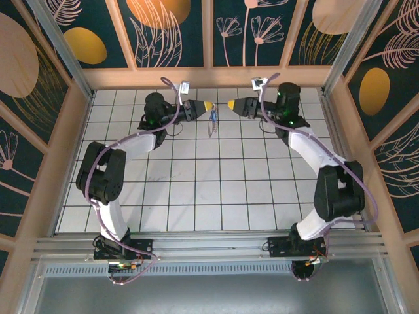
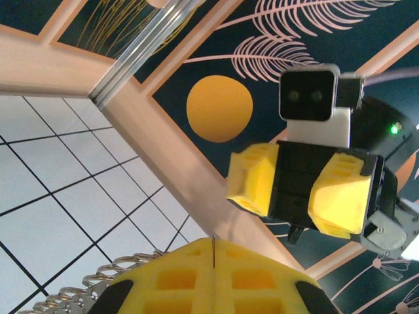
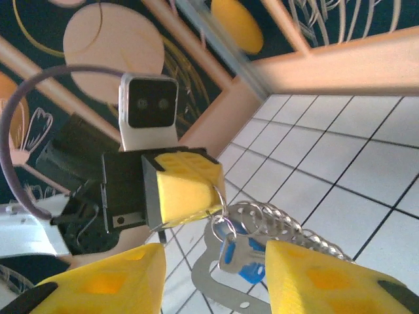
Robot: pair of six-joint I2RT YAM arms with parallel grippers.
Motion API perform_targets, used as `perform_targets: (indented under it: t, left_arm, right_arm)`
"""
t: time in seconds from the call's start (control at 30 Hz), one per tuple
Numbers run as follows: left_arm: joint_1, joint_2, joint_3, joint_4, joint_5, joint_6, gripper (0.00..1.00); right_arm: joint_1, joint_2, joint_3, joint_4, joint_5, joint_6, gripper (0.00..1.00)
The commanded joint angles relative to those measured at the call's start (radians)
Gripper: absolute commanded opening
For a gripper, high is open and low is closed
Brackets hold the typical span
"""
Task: Put the keys on the keyring
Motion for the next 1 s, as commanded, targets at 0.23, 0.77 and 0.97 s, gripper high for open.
perform_targets:
  t: [0.23,0.77,0.97]
  left_arm:
    - [-0.036,-0.124,-0.079,0.156,-0.114,-0.12,0.0]
    - [-0.07,-0.139,-0.094,0.154,-0.127,-0.122,0.0]
    - [-0.073,-0.139,-0.088,0.152,-0.129,-0.121,0.0]
  right_arm:
    - [0.099,-0.193,-0.385,0.33,0.354,0.043,0.51]
    - [0.236,-0.151,-0.331,0.349,0.487,-0.044,0.52]
    - [0.254,-0.12,-0.287,0.335,0.481,-0.058,0.51]
